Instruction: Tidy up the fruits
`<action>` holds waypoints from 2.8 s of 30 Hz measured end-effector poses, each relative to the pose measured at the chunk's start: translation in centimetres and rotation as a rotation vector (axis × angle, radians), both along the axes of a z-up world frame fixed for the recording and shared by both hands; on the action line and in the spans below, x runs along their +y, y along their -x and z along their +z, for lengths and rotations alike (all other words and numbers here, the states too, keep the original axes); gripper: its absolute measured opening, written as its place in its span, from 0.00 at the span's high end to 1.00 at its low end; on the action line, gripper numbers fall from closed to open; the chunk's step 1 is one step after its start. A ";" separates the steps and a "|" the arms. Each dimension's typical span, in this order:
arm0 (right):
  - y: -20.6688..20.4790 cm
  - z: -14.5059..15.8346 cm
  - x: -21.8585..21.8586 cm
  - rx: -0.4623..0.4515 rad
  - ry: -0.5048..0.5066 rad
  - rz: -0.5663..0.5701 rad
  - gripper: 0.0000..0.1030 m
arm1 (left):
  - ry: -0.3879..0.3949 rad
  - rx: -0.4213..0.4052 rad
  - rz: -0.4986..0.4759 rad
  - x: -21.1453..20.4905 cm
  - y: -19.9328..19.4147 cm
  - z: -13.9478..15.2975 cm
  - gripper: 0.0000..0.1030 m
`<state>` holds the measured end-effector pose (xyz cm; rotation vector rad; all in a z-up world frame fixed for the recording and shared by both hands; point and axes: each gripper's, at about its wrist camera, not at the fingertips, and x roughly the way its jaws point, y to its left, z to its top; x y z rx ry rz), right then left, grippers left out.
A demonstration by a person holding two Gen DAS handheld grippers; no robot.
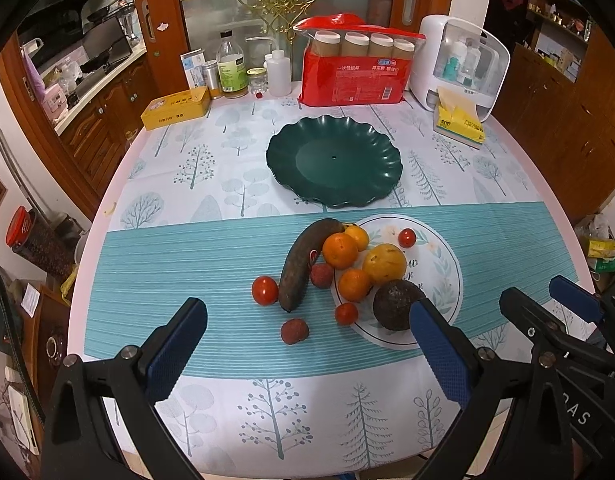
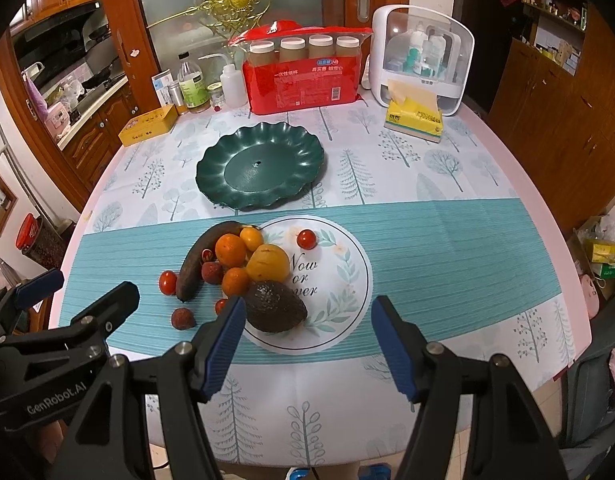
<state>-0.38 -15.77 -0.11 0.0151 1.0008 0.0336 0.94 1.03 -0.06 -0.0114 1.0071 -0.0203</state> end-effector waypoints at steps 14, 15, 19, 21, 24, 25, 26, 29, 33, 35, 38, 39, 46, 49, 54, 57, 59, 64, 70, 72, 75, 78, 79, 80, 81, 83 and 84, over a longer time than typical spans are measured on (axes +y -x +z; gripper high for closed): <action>-0.6 -0.4 1.1 0.010 -0.024 0.015 0.36 | 0.023 -0.010 0.003 1.6 -0.6 0.2 0.03; -0.6 -0.4 1.1 0.011 -0.027 0.018 0.36 | 0.024 -0.013 0.004 1.7 -0.5 0.2 0.03; -0.6 -0.5 1.5 0.011 -0.036 0.030 0.36 | 0.019 -0.027 0.011 2.1 -0.5 0.3 0.03; -0.7 -0.6 1.8 0.010 -0.039 0.036 0.36 | 0.021 -0.027 0.019 2.5 -0.5 0.3 0.03; -0.7 -0.7 2.1 0.013 -0.051 0.049 0.36 | 0.026 -0.021 0.028 3.0 -0.6 0.0 0.02; -0.8 -0.7 2.2 0.013 -0.054 0.052 0.36 | 0.030 -0.019 0.030 3.1 -0.7 -0.1 0.02; -0.9 -0.7 2.3 0.011 -0.055 0.054 0.36 | 0.037 -0.017 0.032 3.4 -0.7 -0.2 0.03; -0.9 -1.0 2.6 0.015 -0.061 0.061 0.36 | 0.059 -0.019 0.035 4.0 -0.8 -0.4 0.02; -1.2 -1.4 2.9 0.027 -0.078 0.070 0.36 | 0.077 -0.030 0.041 4.7 -0.9 -0.4 0.02; -1.3 -1.7 3.0 0.033 -0.086 0.069 0.36 | 0.073 -0.026 0.052 5.1 -1.0 -0.6 0.02; -1.5 -2.2 3.2 0.044 -0.096 0.071 0.36 | 0.043 -0.004 0.050 5.5 -1.6 -1.0 0.02; -1.5 -2.2 3.4 0.044 -0.099 0.072 0.36 | 0.034 0.001 0.048 5.5 -1.7 -1.2 0.02; -2.1 -3.2 3.7 0.065 -0.125 0.070 0.36 | 0.024 0.001 0.033 7.2 -2.1 -2.0 0.02; -2.5 -3.7 3.5 0.078 -0.141 0.059 0.36 | 0.021 0.003 0.029 8.0 -2.4 -2.7 0.02; -3.2 -5.2 3.0 0.096 -0.154 0.030 0.36 | 0.059 0.026 0.012 9.0 -2.8 -4.5 0.02; -3.6 -6.4 2.5 0.105 -0.156 0.022 0.36 | 0.083 0.048 0.004 9.2 -3.0 -6.1 0.02; -3.8 -7.1 2.3 0.108 -0.160 0.021 0.36 | 0.089 0.065 -0.011 9.1 -3.0 -7.3 0.02; -4.3 -9.1 2.2 0.121 -0.150 0.043 0.30 | 0.074 0.104 -0.050 8.1 -3.2 -11.0 0.02; -5.0 -11.5 2.0 0.146 -0.153 0.074 0.27 | 0.072 0.164 -0.052 7.3 -3.4 -15.0 0.02; -5.2 -12.1 2.0 0.158 -0.155 0.073 0.27 | 0.087 0.180 -0.059 7.0 -3.4 -15.9 0.02; -5.6 -12.9 1.9 0.171 -0.162 0.072 0.27 | 0.117 0.197 -0.077 6.6 -3.6 -16.7 0.02; -6.1 -13.8 1.7 0.192 -0.161 0.069 0.27 | 0.124 0.196 -0.086 5.9 -3.8 -17.1 0.02; -6.2 -14.0 1.6 0.196 -0.165 0.070 0.27 | 0.124 0.196 -0.087 5.7 -3.9 -17.3 0.02; -6.4 -14.3 1.6 0.200 -0.170 0.071 0.27 | 0.126 0.198 -0.089 5.5 -4.0 -17.5 0.02; -6.5 -14.5 1.5 0.202 -0.176 0.074 0.26 | 0.126 0.201 -0.089 5.4 -4.0 -17.6 0.03; -6.7 -14.9 1.6 0.210 -0.188 0.080 0.25 | 0.131 0.206 -0.089 5.1 -4.1 -17.9 0.05; -6.9 -15.2 1.6 0.216 -0.192 0.083 0.24 | 0.134 0.206 -0.088 5.0 -4.2 -17.9 0.05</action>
